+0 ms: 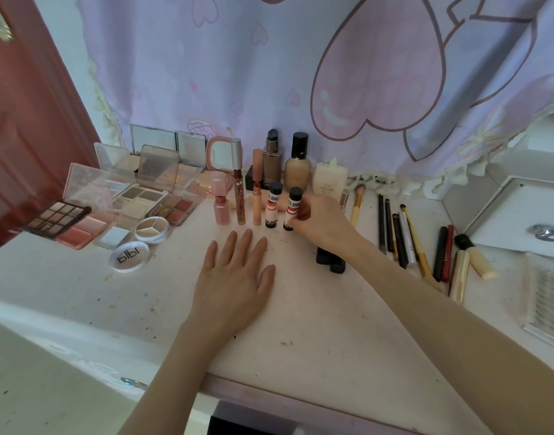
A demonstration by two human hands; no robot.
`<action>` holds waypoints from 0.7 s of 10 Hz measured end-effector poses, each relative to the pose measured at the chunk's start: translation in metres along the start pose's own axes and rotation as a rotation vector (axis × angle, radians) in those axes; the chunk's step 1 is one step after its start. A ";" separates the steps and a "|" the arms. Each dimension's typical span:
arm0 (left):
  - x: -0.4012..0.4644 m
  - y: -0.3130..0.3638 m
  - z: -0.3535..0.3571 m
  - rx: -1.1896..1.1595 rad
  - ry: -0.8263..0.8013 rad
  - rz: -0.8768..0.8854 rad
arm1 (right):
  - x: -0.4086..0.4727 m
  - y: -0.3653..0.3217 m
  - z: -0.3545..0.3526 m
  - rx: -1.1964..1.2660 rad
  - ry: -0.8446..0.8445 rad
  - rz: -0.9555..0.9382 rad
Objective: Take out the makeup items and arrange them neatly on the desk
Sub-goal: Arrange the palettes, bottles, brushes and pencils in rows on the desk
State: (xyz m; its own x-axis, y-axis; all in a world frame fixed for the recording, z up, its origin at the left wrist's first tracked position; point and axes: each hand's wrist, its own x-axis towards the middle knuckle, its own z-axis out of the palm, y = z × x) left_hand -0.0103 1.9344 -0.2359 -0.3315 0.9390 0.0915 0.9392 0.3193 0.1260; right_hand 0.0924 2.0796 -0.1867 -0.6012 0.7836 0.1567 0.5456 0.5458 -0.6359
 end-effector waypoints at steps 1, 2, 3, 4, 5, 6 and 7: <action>0.000 0.000 0.001 -0.001 0.001 0.002 | 0.001 0.001 0.002 -0.020 0.007 -0.005; 0.001 -0.001 0.002 0.001 0.000 0.004 | 0.002 0.002 0.004 -0.020 0.003 -0.001; 0.001 -0.001 0.003 -0.007 0.001 0.004 | 0.001 0.002 0.005 -0.010 0.001 0.001; 0.001 -0.001 0.003 -0.004 -0.003 -0.001 | -0.004 0.000 0.003 0.016 0.012 0.003; 0.001 0.000 0.000 -0.017 -0.005 0.000 | -0.018 0.000 -0.002 0.019 0.033 0.010; 0.000 0.000 -0.005 -0.071 0.001 0.010 | -0.041 0.002 -0.012 0.070 0.062 0.008; -0.003 0.002 -0.014 -0.215 0.112 0.020 | -0.068 0.012 -0.031 0.093 0.089 0.012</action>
State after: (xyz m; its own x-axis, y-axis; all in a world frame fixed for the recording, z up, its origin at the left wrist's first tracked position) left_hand -0.0081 1.9304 -0.2223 -0.3317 0.9212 0.2033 0.9093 0.2547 0.3292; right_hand 0.1582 2.0420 -0.1815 -0.5386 0.8152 0.2128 0.4935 0.5100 -0.7045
